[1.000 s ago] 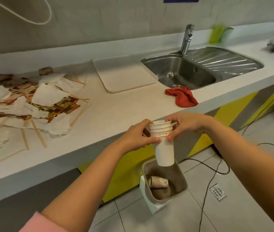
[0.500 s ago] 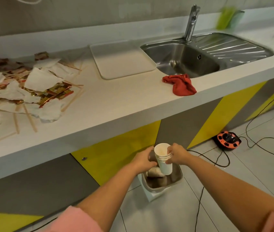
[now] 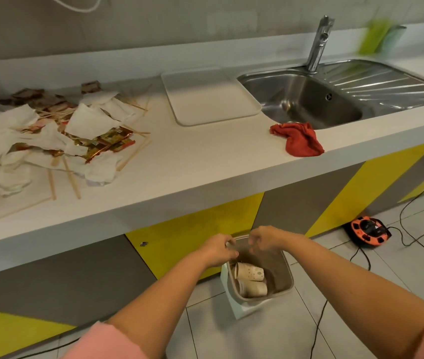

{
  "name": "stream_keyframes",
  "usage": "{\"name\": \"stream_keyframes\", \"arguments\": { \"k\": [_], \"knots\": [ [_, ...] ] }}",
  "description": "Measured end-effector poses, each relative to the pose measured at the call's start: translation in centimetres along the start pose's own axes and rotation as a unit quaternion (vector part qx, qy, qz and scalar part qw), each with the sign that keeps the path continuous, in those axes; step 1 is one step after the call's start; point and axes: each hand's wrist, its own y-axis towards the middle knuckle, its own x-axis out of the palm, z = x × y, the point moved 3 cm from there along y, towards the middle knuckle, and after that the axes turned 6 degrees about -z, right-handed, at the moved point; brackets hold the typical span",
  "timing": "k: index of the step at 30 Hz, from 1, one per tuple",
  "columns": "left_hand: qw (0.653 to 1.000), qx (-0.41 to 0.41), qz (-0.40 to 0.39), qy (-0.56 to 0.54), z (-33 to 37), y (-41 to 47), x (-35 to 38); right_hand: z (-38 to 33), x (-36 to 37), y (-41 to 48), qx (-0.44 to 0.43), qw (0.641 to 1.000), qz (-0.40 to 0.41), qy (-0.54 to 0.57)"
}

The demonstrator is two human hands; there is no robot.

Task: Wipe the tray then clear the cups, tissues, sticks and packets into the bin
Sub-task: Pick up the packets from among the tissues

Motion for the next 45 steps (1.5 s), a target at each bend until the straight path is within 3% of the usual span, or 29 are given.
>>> {"name": "stream_keyframes", "arguments": {
  "k": [5, 13, 22, 31, 40, 45],
  "knots": [
    [0.999, 0.001, -0.006, 0.04, 0.4, -2.4, -2.8, -5.6, -2.1, -2.1, 0.012, 0.992, -0.112, -0.054],
    [0.998, 0.039, 0.053, 0.023, 0.2, -8.0, -10.0, -15.7, -6.3, -5.6, -0.027, 0.981, -0.111, -0.155],
    [0.974, 0.03, 0.225, -0.022, -4.7, -13.2, -19.1, -26.5, -9.8, -5.8, -0.146, 0.971, 0.013, -0.188],
    [0.912, -0.037, 0.405, -0.046, -10.6, -15.4, -26.2, -34.8, -11.1, -2.0, -0.229, 0.932, 0.152, -0.237],
    [0.899, -0.062, 0.43, -0.053, -15.7, -15.6, -32.1, -39.5, -13.5, 3.9, -0.242, 0.913, 0.256, -0.204],
    [0.898, -0.058, 0.431, -0.061, -17.2, -15.0, -34.7, -41.0, -14.1, 6.1, -0.257, 0.914, 0.223, -0.221]
  ]
}}
